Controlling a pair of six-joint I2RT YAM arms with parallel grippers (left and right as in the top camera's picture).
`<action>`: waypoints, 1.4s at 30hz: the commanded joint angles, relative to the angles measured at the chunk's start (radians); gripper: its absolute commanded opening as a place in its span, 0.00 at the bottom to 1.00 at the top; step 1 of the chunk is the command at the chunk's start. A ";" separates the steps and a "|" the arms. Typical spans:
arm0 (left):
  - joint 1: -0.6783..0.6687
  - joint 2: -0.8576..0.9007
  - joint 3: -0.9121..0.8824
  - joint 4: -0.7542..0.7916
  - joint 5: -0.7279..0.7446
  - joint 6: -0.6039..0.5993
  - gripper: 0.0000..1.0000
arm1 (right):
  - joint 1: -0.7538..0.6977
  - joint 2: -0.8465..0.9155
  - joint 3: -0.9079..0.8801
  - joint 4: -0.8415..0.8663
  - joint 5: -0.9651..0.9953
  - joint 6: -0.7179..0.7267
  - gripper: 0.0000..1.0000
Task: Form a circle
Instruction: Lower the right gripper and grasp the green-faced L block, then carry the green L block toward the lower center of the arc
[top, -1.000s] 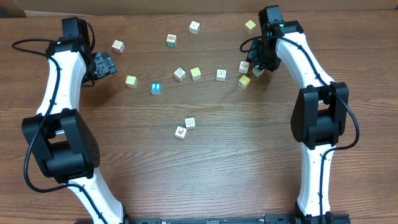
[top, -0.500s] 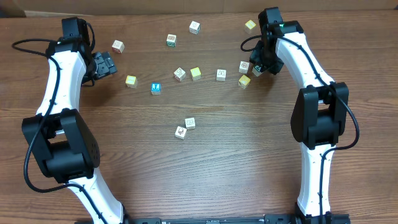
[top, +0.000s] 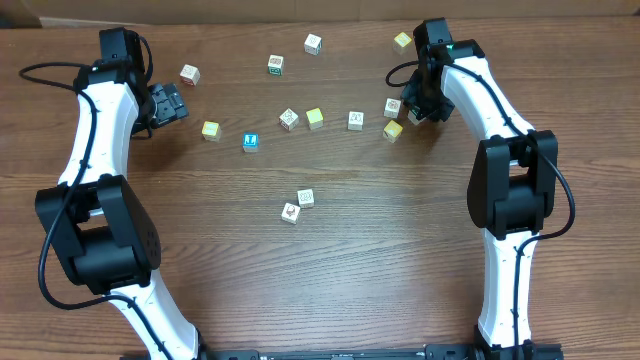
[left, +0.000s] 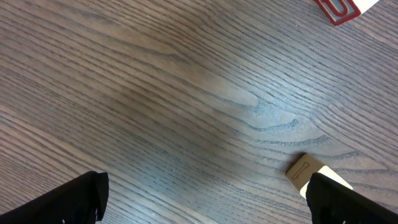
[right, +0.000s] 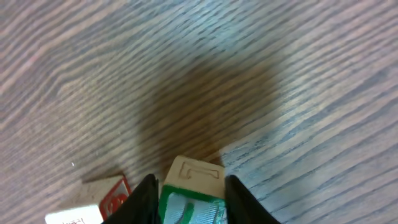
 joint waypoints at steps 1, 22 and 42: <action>-0.007 -0.010 -0.006 0.002 -0.005 0.008 1.00 | 0.004 0.015 -0.020 -0.005 0.002 -0.002 0.27; -0.006 -0.010 -0.006 0.002 -0.005 0.008 0.99 | 0.003 0.015 -0.018 -0.035 -0.008 -0.005 0.23; -0.007 -0.010 -0.006 0.002 -0.005 0.008 0.99 | 0.016 -0.076 0.442 -0.647 -0.206 -0.208 0.20</action>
